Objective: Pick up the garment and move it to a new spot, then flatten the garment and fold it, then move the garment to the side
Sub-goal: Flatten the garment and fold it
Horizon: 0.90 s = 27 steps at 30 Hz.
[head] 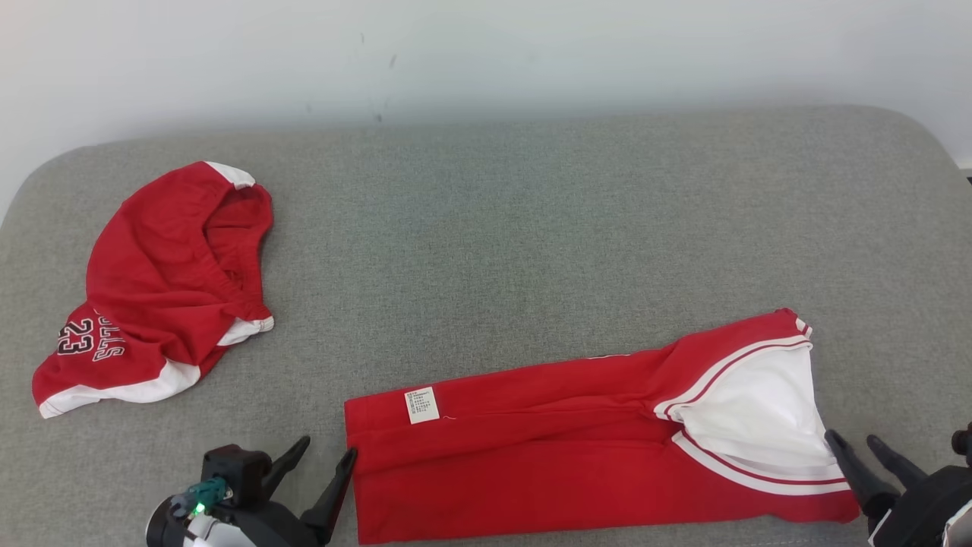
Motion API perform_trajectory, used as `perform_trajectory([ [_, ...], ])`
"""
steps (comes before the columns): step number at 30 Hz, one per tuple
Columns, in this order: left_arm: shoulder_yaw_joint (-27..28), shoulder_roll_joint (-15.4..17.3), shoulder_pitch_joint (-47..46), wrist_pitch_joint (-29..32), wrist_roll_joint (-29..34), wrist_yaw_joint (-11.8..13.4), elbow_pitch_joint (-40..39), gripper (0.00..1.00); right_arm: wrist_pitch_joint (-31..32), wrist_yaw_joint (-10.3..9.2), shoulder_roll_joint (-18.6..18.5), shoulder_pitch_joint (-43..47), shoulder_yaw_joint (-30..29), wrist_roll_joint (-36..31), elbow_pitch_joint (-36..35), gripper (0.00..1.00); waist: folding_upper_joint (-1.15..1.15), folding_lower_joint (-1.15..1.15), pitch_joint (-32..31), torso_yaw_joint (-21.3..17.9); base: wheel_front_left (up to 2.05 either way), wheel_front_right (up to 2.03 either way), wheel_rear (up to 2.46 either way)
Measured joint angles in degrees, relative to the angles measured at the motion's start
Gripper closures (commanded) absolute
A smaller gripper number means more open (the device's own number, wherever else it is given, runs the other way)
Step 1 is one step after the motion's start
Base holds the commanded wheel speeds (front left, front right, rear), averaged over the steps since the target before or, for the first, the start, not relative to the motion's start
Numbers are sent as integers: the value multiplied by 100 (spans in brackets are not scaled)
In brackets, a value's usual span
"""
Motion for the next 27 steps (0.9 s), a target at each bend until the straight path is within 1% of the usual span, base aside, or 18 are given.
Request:
perform_trajectory([
  [4,125,-2,5,-51,-12,88,-179,0,-2,0,51,10,-266,1,89,0,0,0,-43,-3,0,0,0],
  [10,315,-63,74,-97,-30,266,-560,0,-4,-2,346,10,-864,-2,138,0,0,0,-114,-24,0,0,0],
  [15,461,-79,203,-98,-29,431,-805,0,-7,-162,568,11,-1371,-51,159,0,0,0,-165,-56,0,0,0],
  [20,578,-87,304,-98,13,555,-1077,0,-7,-253,702,108,-1633,-285,159,0,0,0,-197,-86,0,0,0],
  [23,716,-76,374,-99,24,687,-1333,0,-7,-261,773,248,-1805,-376,176,0,0,0,-178,-82,0,0,0],
  [27,794,-63,467,-100,82,744,-1557,0,-7,-260,939,251,-1842,-538,229,0,0,0,-140,-66,0,0,0],
])
